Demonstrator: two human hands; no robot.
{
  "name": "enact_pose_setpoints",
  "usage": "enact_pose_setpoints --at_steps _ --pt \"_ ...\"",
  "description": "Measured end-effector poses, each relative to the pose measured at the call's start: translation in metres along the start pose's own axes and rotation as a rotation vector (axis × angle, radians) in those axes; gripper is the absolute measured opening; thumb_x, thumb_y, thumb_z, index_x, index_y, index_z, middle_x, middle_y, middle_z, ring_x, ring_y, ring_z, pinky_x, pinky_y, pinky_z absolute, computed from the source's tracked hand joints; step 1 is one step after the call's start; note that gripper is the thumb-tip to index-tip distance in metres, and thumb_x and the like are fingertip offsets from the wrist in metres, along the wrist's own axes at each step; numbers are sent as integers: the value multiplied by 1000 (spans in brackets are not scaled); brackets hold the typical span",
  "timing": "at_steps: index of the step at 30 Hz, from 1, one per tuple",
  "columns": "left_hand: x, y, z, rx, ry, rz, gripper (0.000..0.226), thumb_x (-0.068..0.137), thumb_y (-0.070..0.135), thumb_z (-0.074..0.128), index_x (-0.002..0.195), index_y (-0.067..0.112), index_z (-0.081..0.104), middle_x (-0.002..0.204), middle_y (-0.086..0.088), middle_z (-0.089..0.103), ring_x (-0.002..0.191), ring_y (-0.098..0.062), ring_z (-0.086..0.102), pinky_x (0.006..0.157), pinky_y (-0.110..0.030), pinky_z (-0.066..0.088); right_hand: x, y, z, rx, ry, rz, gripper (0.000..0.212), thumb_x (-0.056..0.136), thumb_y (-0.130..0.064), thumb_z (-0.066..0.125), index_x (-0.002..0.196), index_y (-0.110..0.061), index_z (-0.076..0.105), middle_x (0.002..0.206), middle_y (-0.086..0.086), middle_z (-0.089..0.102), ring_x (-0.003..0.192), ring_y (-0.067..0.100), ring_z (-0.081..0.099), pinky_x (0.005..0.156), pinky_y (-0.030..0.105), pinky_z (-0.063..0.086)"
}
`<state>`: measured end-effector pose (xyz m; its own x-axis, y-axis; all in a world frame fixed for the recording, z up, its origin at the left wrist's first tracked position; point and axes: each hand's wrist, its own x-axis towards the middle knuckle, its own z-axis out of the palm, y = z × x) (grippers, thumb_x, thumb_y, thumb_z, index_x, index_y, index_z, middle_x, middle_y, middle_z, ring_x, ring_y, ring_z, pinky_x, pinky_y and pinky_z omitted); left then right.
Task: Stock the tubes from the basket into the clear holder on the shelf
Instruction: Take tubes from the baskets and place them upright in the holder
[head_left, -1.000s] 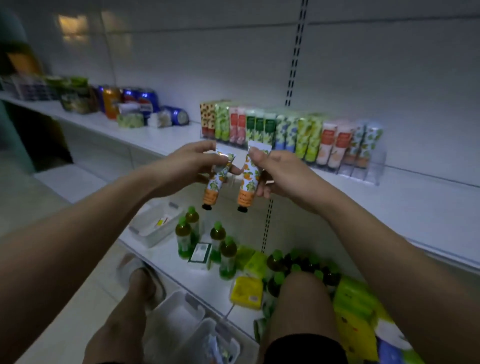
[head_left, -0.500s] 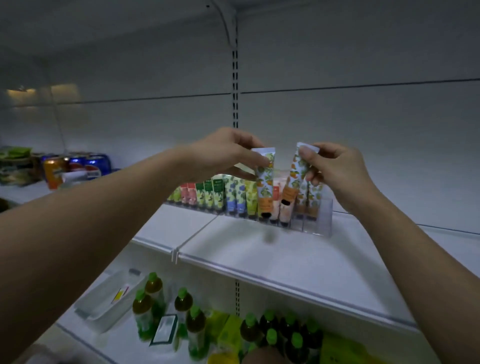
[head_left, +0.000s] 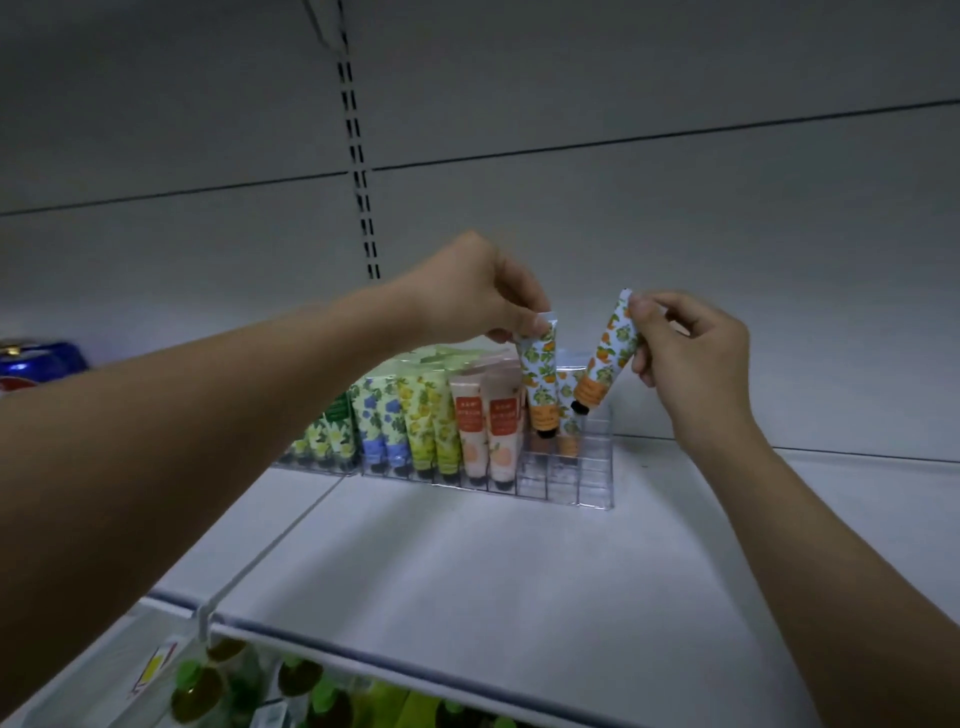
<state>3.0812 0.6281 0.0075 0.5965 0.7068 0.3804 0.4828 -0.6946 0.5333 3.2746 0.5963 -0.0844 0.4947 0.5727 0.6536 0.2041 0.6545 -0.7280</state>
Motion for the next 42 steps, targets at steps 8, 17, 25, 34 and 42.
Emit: enact_pose_setpoints --at_steps 8,17,25,34,42 --pt "19 -5 21 280 -49 25 13 81 10 76 94 10 77 66 14 65 51 10 57 53 -3 44 -1 6 -2 -38 -22 -1 13 91 -19 66 79 -22 70 62 -3 57 44 10 48 44 19 39" --pt "27 -17 42 421 -77 -27 12 80 17 77 92 17 78 82 8 74 61 4 59 48 -7 42 -1 9 0 -85 -50 5 10 91 -20 66 82 -20 70 59 -11 58 44 10 50 46 18 39" --pt "12 -13 49 641 -10 103 30 90 29 65 118 21 67 113 2 68 99 -15 59 81 -27 46 -3 9 0 -118 -68 8 7 90 -22 67 86 -17 71 64 -10 62 47 9 52 45 17 40" --pt "-91 -37 78 395 107 259 20 93 24 55 105 22 71 99 3 67 93 -19 56 83 -37 45 -8 6 4 -177 -104 32 8 93 -15 63 88 -11 68 65 -2 60 45 9 52 43 21 42" --pt "-130 -84 113 361 -46 -62 42 94 57 38 133 43 47 135 14 41 124 -13 33 104 -39 30 -15 12 9 -311 -185 -12 10 96 -10 56 94 -9 66 72 1 63 48 7 56 46 22 47"
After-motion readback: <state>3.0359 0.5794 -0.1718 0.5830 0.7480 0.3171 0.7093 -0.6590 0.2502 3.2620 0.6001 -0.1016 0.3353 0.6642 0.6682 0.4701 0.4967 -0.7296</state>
